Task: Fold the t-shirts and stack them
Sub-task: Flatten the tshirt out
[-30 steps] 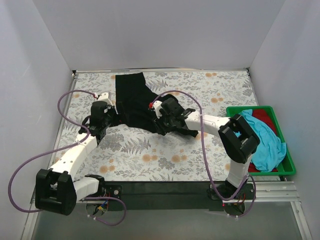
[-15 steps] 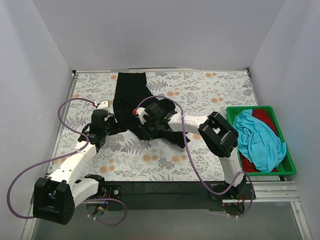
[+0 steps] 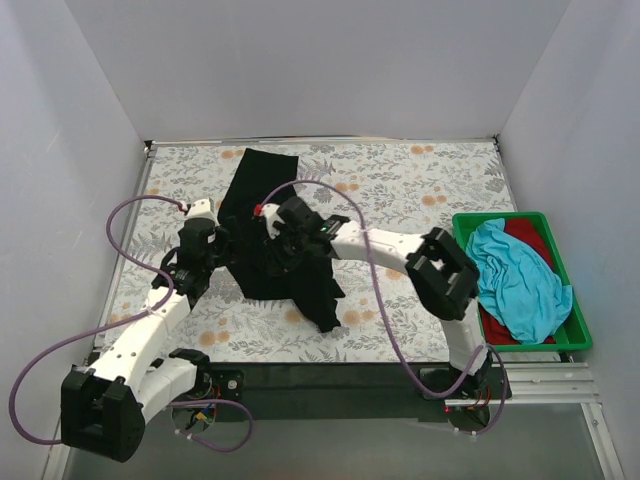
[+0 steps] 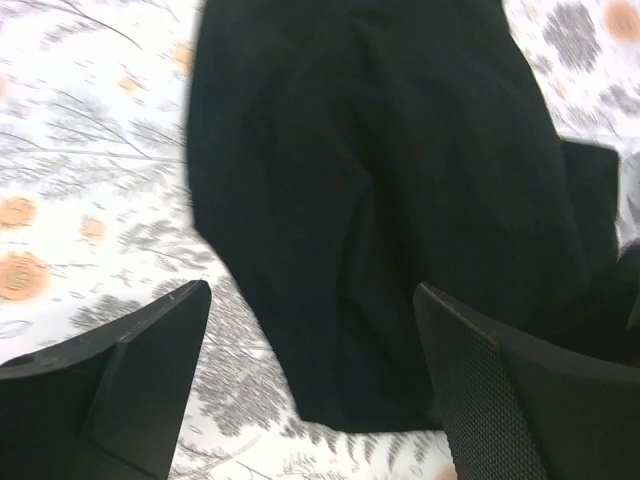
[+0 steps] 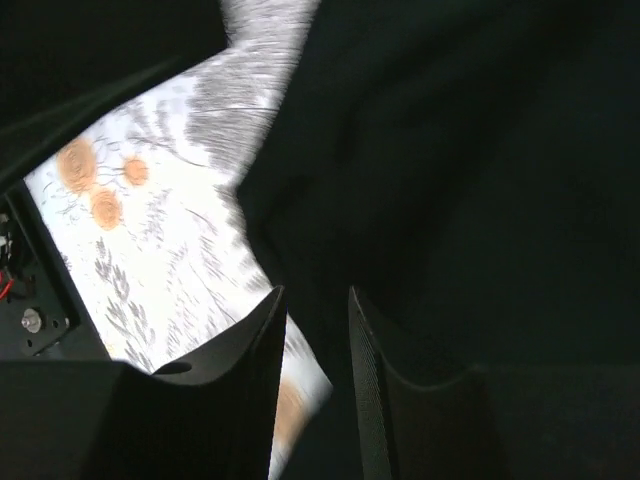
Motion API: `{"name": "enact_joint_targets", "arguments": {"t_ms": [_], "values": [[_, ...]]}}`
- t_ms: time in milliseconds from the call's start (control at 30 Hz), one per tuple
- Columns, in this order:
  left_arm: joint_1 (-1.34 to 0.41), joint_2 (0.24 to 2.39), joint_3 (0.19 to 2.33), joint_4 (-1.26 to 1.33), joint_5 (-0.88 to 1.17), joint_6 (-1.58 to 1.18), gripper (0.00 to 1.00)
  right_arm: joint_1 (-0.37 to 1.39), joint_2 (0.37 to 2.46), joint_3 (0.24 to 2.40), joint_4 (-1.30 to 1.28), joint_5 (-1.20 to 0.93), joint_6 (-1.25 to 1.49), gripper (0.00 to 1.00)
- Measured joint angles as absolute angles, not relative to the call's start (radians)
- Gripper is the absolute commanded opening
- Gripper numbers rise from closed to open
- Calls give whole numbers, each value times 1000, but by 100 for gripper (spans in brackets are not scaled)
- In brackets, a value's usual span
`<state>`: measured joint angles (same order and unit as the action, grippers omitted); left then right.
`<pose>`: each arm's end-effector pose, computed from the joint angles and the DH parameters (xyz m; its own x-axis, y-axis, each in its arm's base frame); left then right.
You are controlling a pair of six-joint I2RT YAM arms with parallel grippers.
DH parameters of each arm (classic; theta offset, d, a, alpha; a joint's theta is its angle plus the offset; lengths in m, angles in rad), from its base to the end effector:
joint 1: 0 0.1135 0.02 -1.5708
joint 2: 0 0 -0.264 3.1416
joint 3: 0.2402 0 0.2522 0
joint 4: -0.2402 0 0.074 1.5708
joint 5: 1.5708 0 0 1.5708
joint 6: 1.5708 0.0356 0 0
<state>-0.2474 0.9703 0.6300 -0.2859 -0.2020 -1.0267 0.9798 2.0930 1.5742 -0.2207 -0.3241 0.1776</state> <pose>0.2053 -0.0445 0.2423 -0.3646 -0.7724 -0.5200 -0.4436 0.6351 -0.6324 0.2546 0.3997 0.2003 -0.5318 -0.4920 -0.6893 -0.8375 0.4265 0.3418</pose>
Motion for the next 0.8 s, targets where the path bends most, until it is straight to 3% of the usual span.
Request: {"name": "enact_joint_targets", "arguments": {"t_ms": [67,267,467,700,800], "values": [[-267,974,630,-296,-170,-1037,70,924,1975,1479,-224,-275,187,33],[-348,1045,621,-299,-52,-1111,68,705,1691,1218,-180,-176,248,33],[-432,1188,585,-268,10,-1173,59,641,1710,1096,-142,-191,318,34],[-444,1341,582,-194,17,-1220,35,625,1803,1084,-64,-254,387,34],[-448,1371,584,-169,16,-1233,16,620,1824,1084,-20,-287,405,34]]}}
